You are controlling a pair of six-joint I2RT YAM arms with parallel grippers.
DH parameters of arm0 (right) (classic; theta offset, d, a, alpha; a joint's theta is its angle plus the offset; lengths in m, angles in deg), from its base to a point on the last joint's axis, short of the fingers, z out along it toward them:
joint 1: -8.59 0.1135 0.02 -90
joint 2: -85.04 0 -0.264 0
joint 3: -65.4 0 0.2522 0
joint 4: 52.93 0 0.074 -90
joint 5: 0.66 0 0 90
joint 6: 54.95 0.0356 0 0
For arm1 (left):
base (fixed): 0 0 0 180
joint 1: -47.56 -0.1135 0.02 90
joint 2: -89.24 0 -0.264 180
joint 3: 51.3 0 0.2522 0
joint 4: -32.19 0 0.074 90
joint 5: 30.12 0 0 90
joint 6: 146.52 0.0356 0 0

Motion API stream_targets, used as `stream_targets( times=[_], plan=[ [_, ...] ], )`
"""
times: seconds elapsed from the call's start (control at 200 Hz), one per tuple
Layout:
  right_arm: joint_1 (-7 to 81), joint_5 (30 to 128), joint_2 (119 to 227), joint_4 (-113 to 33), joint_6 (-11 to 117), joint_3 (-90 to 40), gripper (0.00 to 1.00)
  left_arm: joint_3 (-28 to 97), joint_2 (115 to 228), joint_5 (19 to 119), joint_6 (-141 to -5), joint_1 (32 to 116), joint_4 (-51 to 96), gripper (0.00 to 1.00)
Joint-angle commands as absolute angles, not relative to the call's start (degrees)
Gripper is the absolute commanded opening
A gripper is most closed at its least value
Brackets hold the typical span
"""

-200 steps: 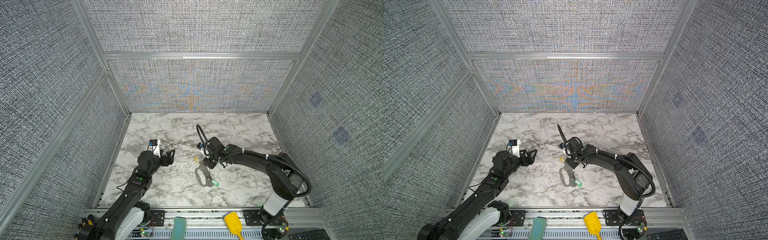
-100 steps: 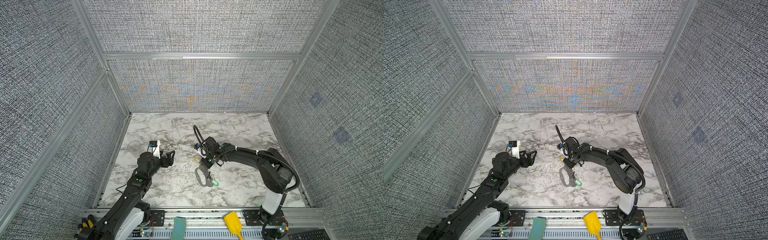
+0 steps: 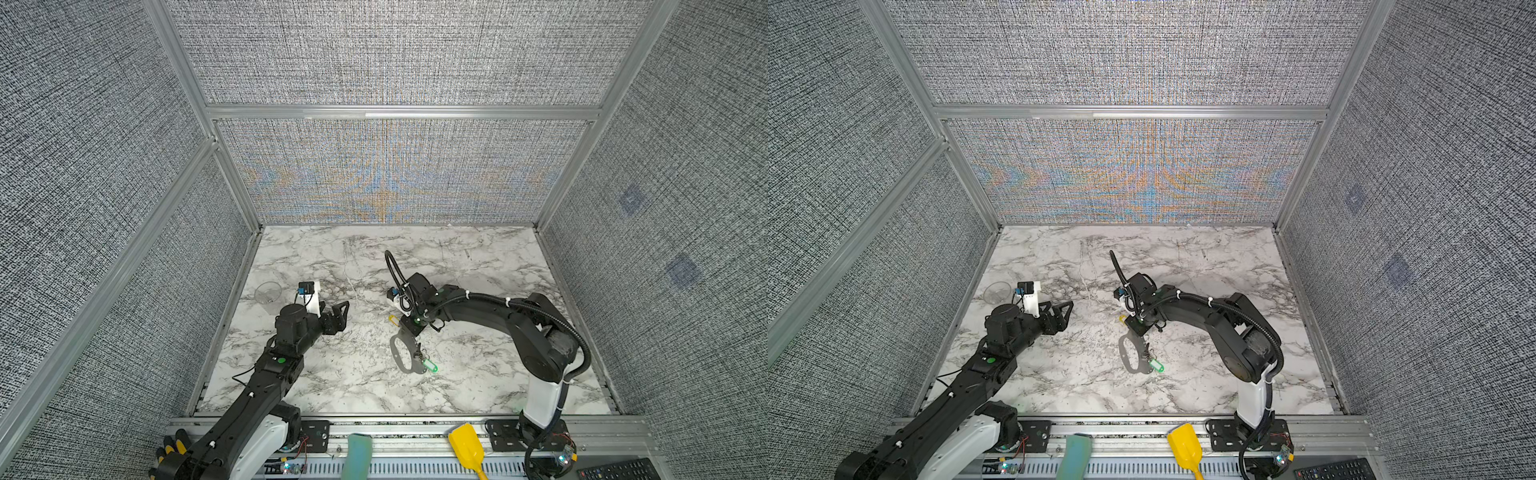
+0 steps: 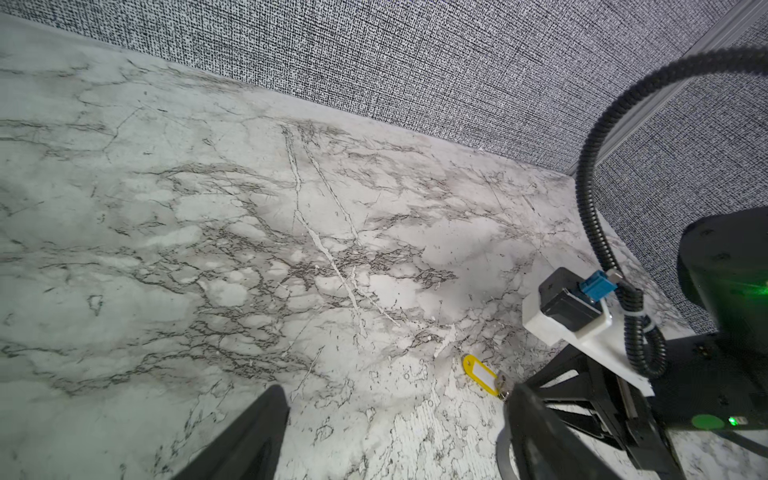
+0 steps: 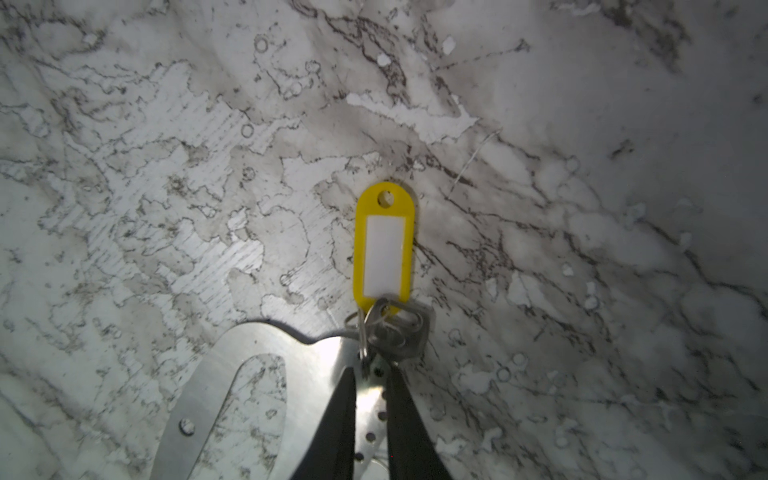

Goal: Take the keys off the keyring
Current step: 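Lower the right gripper and close it on the keyring's metal ring, then lift the keyring with the right gripper toward the table center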

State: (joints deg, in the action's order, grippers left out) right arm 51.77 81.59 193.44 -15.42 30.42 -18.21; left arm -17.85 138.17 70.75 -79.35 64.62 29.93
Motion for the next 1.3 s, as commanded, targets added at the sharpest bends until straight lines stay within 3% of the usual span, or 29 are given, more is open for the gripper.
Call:
stream_targets(
  times=[0.0, 0.32, 0.67, 1.296],
  plan=[
    [51.9, 81.1, 193.8, -15.1, 30.5, -18.9, 0.14, -17.8, 138.3, 70.5, -79.1, 64.6, 30.6, 0.85],
    [51.8, 80.7, 193.3, -14.4, 29.8, -19.5, 0.00, -17.6, 137.9, 70.2, -78.8, 64.6, 29.9, 0.85],
    [52.0, 79.1, 185.9, -12.8, 22.6, -18.7, 0.00, -15.6, 137.7, 72.1, -76.2, 64.7, 29.4, 0.80],
    [52.0, 71.8, 176.2, -10.5, 7.1, -21.0, 0.00, -13.2, 133.1, 78.5, -65.8, 68.0, 28.0, 0.63]
  ],
)
